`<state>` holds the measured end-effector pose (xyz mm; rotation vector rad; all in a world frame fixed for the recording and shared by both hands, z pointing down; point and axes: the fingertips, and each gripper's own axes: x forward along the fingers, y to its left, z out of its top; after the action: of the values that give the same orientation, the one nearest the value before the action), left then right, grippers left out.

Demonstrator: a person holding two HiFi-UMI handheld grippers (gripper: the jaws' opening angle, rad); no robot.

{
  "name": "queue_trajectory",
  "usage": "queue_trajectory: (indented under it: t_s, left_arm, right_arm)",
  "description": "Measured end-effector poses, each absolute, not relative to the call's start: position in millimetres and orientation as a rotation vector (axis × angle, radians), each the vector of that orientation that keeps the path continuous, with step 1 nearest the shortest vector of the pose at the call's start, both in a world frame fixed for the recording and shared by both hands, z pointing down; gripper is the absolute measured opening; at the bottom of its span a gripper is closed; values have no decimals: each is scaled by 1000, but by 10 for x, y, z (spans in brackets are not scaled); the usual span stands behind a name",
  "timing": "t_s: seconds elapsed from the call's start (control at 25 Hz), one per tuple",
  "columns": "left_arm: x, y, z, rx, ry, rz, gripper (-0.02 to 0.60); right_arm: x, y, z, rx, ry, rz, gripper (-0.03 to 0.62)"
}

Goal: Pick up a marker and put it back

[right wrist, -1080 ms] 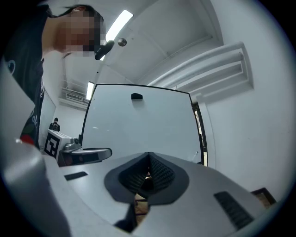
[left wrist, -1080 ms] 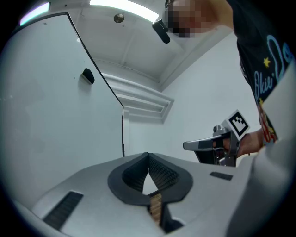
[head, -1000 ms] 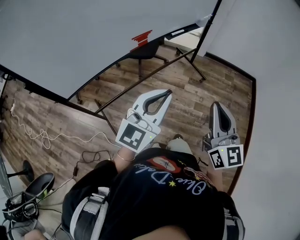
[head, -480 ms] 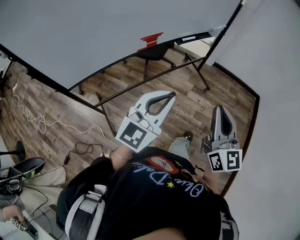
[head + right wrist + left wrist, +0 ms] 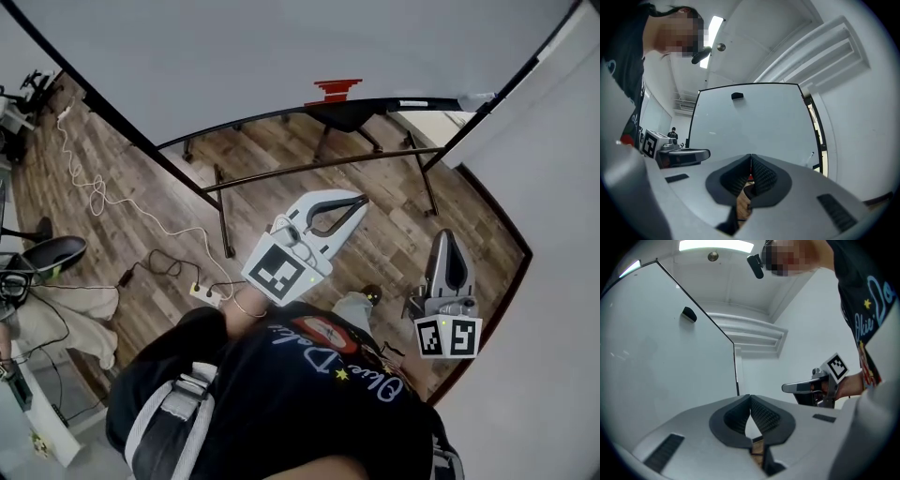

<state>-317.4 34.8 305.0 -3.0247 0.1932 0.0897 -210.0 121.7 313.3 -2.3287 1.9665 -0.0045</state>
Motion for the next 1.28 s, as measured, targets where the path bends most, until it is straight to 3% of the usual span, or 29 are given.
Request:
queue_trajectory:
  t_s: [1.28]
  left_arm:
    - [-2477, 324, 3126, -2957, 512, 28, 3]
  right_arm:
    - [-1233, 925, 3343, -2080, 2197, -48, 2]
